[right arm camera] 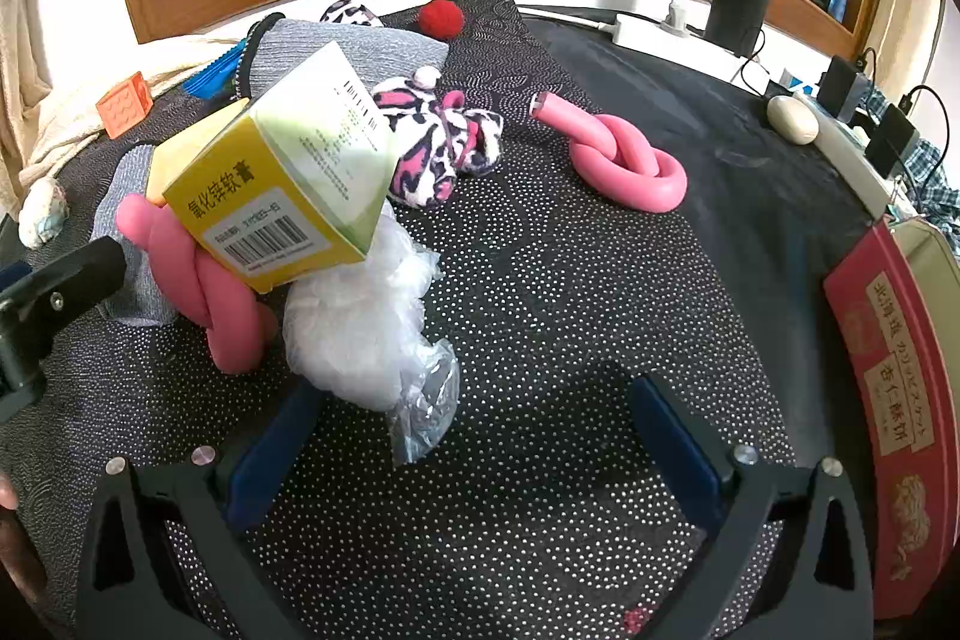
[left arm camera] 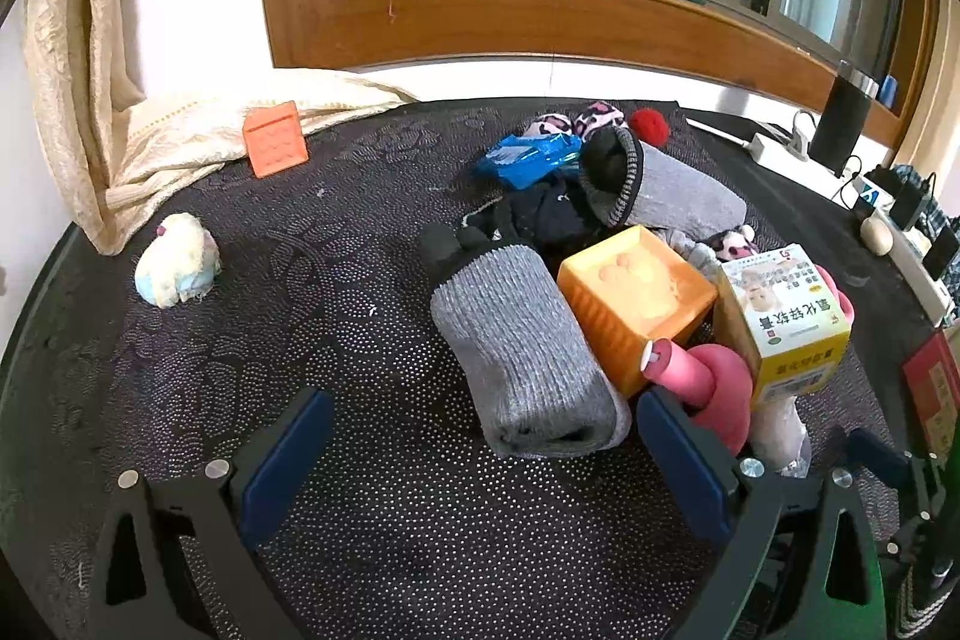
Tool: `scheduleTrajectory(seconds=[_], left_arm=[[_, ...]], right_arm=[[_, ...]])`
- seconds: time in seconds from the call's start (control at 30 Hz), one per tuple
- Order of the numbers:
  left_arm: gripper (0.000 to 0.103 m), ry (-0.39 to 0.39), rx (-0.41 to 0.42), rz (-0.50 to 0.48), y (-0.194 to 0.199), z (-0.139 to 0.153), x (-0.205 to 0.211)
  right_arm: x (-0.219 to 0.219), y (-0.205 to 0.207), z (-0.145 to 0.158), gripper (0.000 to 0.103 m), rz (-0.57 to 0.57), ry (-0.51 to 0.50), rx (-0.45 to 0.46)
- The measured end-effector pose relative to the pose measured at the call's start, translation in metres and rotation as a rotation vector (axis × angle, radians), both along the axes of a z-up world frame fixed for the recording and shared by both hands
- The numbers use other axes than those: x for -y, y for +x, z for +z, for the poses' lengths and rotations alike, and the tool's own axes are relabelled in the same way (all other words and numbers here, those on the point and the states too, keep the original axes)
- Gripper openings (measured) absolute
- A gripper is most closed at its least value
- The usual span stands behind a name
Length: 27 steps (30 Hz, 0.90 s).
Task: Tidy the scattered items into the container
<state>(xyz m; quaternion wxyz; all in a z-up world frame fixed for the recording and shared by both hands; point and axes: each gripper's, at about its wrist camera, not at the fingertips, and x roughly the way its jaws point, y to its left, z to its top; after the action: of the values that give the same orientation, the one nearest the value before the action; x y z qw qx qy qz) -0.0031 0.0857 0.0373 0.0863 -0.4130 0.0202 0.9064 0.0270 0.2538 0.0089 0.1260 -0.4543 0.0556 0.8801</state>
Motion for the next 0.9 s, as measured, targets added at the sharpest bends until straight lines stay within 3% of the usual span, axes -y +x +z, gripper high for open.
scheduleTrajectory(seconds=[0.33,0.6,0.67,0.8,0.9], left_arm=[[0.102,0.003,0.029,-0.008,-0.006,-0.009,-0.002],[0.102,0.02,0.052,-0.011,-0.013,-0.016,0.0],[0.102,0.019,0.059,-0.008,-0.015,-0.019,-0.002],[0.102,0.037,0.071,-0.009,-0.018,-0.022,-0.001],[0.102,0.048,0.074,-0.011,-0.02,-0.024,0.0]], right_arm=[[-0.005,0.006,0.002,0.103,0.046,-0.02,-0.002],[-0.025,0.017,0.008,0.102,0.046,-0.129,-0.058],[-0.027,0.016,0.008,0.099,0.052,-0.146,-0.069],[-0.027,0.015,0.01,0.071,0.093,-0.18,-0.095],[-0.026,0.012,0.01,0.061,0.129,-0.215,-0.104]])
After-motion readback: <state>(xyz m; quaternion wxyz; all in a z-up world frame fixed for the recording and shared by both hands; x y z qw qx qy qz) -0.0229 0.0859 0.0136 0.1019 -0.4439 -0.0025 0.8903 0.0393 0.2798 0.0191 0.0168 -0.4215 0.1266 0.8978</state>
